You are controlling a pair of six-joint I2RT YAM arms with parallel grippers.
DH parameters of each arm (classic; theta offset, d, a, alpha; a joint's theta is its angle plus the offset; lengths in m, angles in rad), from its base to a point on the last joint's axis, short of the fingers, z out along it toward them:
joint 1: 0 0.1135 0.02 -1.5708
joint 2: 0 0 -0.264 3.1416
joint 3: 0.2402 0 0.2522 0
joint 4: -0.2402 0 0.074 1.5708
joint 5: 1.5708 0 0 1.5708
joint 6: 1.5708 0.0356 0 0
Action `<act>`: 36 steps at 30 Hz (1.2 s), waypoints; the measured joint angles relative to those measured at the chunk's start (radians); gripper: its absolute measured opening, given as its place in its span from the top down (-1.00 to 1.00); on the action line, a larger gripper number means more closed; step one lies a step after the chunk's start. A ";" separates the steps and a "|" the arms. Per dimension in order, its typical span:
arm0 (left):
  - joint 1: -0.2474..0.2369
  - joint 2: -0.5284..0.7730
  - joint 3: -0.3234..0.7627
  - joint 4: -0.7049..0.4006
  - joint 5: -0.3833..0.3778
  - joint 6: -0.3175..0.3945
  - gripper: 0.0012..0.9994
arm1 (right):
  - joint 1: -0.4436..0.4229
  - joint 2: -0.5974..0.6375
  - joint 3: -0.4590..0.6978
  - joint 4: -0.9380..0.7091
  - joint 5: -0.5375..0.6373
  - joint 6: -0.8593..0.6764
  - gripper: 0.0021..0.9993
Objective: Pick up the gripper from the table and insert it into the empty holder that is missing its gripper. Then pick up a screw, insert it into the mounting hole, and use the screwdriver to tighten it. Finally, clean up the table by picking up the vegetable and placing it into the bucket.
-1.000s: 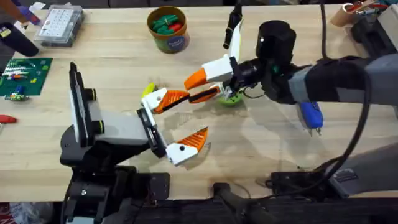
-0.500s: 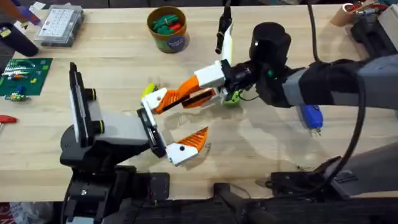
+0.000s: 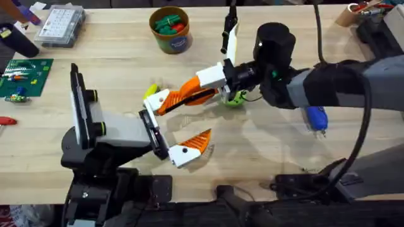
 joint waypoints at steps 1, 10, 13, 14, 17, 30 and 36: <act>0.000 0.000 0.000 0.000 0.000 0.000 -0.97 | 0.000 0.000 0.000 0.000 0.004 0.002 0.20; 0.000 0.000 0.000 0.001 -0.002 0.011 -0.97 | -0.001 0.003 0.000 -0.009 0.019 0.010 0.99; 0.000 0.000 0.000 0.001 -0.002 0.012 -0.97 | 0.000 0.003 0.000 -0.008 0.019 0.010 0.99; 0.000 0.000 0.000 0.001 -0.002 0.012 -0.97 | 0.000 0.003 0.000 -0.008 0.019 0.010 0.99; 0.000 0.000 0.000 0.001 -0.003 0.011 -0.97 | 0.002 0.003 0.000 -0.008 0.024 0.010 0.99; 0.000 0.000 0.000 0.002 -0.019 0.011 -0.97 | 0.009 0.003 -0.003 0.003 0.054 0.029 0.99; 0.000 0.000 0.000 0.004 -0.018 0.017 -0.97 | 0.013 0.004 -0.049 0.144 0.084 0.086 0.99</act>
